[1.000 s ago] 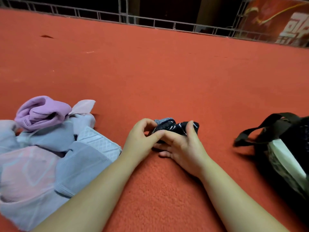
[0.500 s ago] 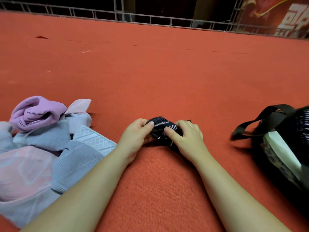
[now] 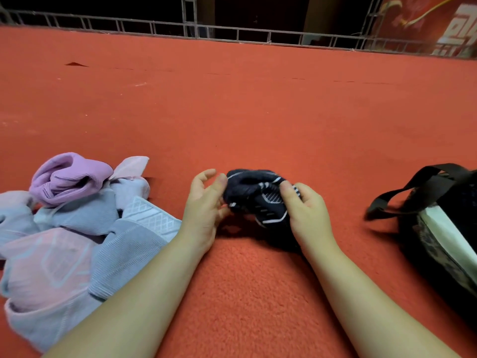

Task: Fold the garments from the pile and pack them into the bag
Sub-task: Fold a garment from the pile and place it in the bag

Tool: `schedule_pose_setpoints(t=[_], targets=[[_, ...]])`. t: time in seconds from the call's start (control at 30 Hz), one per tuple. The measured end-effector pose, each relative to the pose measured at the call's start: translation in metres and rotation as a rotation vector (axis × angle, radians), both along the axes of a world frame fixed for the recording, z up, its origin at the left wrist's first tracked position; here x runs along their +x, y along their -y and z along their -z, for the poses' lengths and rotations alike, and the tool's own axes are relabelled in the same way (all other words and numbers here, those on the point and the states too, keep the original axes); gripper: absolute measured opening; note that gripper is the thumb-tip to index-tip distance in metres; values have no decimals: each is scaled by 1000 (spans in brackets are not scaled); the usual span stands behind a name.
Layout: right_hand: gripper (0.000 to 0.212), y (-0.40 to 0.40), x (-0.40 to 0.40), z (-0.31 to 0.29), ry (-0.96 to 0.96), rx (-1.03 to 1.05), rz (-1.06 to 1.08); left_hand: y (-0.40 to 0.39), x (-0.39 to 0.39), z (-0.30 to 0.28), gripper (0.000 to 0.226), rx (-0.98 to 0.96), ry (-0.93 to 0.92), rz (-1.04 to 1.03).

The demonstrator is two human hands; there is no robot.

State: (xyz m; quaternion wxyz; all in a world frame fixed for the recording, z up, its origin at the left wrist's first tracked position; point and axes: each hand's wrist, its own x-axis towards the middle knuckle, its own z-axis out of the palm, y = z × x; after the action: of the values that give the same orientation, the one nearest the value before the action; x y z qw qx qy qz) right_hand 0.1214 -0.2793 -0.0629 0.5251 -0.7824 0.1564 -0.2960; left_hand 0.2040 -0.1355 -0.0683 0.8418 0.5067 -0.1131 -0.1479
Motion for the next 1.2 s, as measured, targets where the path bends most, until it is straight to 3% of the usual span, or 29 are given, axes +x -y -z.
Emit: schedule_pose_setpoints(t=[0.07, 0.2, 0.3, 0.43, 0.63, 0.73, 0.87, 0.97, 1.1, 1.2], targets=[[32, 1, 1, -3, 51, 165, 76, 2, -3, 4, 33, 57, 31, 142], [31, -1, 0, -4, 17, 241, 54, 5, -8, 9, 25, 181, 189, 191], [31, -6, -1, -5, -18, 206, -9, 4, -7, 6, 14, 68, 164, 123], [46, 6, -1, -7, -141, 214, -150, 0, -7, -4, 14, -164, 2, 195], [39, 32, -15, -23, -283, 744, -413, -4, -7, -10, 24, -207, -33, 278], [42, 32, -19, -22, -348, 824, -485, -2, -3, -8, 27, -188, -88, 164], [39, 33, -22, -19, -391, 769, -534, -7, 6, -9, 39, -187, -106, 75], [36, 37, -18, -16, -417, 619, -489, -9, 13, -10, 36, -217, -86, -49], [18, 27, -3, -8, -44, 395, -160, -6, 18, 0, 29, 168, 24, -335], [25, 6, -3, -7, 107, 127, -106, -1, -1, -1, 28, 263, 156, -163]])
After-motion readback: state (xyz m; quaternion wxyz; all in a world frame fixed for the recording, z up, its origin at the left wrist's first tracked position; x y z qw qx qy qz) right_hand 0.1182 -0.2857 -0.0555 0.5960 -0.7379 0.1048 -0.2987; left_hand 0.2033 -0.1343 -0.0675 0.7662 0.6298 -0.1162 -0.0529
